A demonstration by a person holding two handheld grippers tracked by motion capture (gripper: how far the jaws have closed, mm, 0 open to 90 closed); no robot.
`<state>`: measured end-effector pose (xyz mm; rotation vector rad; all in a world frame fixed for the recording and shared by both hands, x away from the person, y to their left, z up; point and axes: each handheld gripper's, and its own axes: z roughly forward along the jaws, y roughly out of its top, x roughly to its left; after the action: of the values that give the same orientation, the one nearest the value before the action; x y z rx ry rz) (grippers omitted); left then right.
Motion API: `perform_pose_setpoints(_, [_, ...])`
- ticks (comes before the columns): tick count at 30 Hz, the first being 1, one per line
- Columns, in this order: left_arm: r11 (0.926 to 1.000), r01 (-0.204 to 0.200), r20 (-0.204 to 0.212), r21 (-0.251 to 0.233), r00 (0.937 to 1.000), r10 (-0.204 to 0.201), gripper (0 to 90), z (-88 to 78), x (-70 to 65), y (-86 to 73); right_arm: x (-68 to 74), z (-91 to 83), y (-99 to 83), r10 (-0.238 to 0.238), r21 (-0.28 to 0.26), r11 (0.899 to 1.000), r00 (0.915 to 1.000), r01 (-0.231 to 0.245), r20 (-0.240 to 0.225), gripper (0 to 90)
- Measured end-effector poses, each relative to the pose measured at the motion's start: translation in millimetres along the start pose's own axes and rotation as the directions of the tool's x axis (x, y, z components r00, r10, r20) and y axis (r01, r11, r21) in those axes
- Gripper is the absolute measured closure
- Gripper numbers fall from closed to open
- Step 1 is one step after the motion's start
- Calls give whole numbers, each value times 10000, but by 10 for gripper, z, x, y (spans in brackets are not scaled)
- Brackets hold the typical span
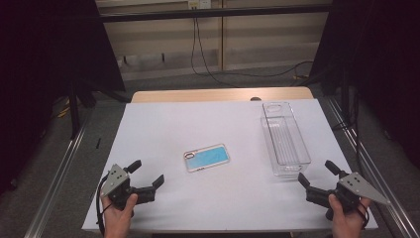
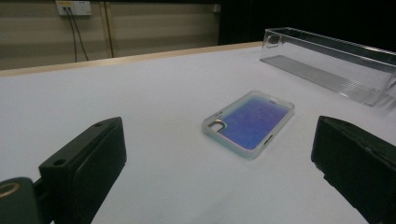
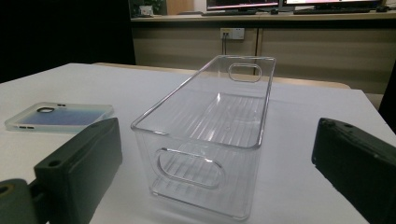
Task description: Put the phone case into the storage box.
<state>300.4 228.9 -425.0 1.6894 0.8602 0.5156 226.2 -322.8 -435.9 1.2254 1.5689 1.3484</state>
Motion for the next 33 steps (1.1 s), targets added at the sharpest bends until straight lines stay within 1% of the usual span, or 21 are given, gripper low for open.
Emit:
perform_pose_setpoints(2, [10000,23,189,23,9998,-24,31,23,-7,13,8,-3,1,7,-3,10000,10000,-7,-41,12])
perform_pose_setpoints(4, [9997,-138,328,183,9994,132,32,61,-21,31,18,-3,5,-2,-22,10000,10000,2,-55,12])
perform_pose_setpoints(5, [9997,-138,328,183,9994,132,34,61,-21,31,20,3,5,-39,-26,10000,10000,39,-50,12])
perform_pose_setpoints(6, [9998,-182,221,117,9996,180,31,95,-49,51,21,9,5,-66,-1,10000,10000,66,-49,12])
perform_pose_setpoints(8, [9997,-239,371,110,9990,235,31,137,-65,81,25,15,7,-101,18,9999,9999,101,-51,13])
perform_pose_setpoints(9, [9997,-239,371,110,9990,235,31,137,-65,81,28,16,8,-116,23,9999,9999,116,-54,13])
perform_pose_setpoints(10, [9994,-318,444,102,9985,313,32,187,-91,106,28,16,6,-125,35,9999,9999,125,-47,12])
perform_pose_setpoints(13, [9993,-331,561,155,9979,321,32,257,-113,117,27,19,4,-150,82,9999,9999,150,-62,11])
perform_pose_setpoints(15, [9985,-488,627,240,9969,472,30,312,-116,119,32,18,3,-132,77,9999,9999,133,-85,11])
perform_pose_setpoints(16, [9985,-488,627,240,9969,472,29,312,-116,119,33,18,4,-135,69,9999,9999,136,-98,11])
perform_pose_setpoints(17, [9982,-521,612,286,9969,502,29,365,-115,121,33,19,3,-127,76,9999,9999,127,-104,11])
perform_pose_setpoints(19, [9979,-575,620,285,9965,556,25,383,-112,127,30,22,0,-99,104,9999,9999,101,-108,11])
perform_pose_setpoints(23, [9982,-576,604,170,9966,564,22,450,-127,168,25,20,1,-56,102,9999,10000,57,-80,11])
perform_pose_setpoints(24, [9984,-546,718,136,9960,535,22,496,-143,191,21,24,0,-62,121,9999,10000,63,-57,12])
perform_pose_setpoints(27, [9985,-526,727,130,9960,516,22,541,-160,211,21,25,1,-55,112,9999,10000,55,-45,12])
perform_pose_setpoints(30, [9982,-601,753,58,9954,595,22,593,-182,235,20,22,1,-59,93,9999,10000,60,-69,12])
perform_pose_setpoints(32, [9974,-716,659,4,9953,714,23,647,-208,264,13,29,0,-32,105,9999,10000,32,-51,12])
perform_pose_setpoints(33, [9975,-712,662,-36,9953,713,23,665,-219,276,12,30,1,-18,103,9999,10000,18,-47,13])
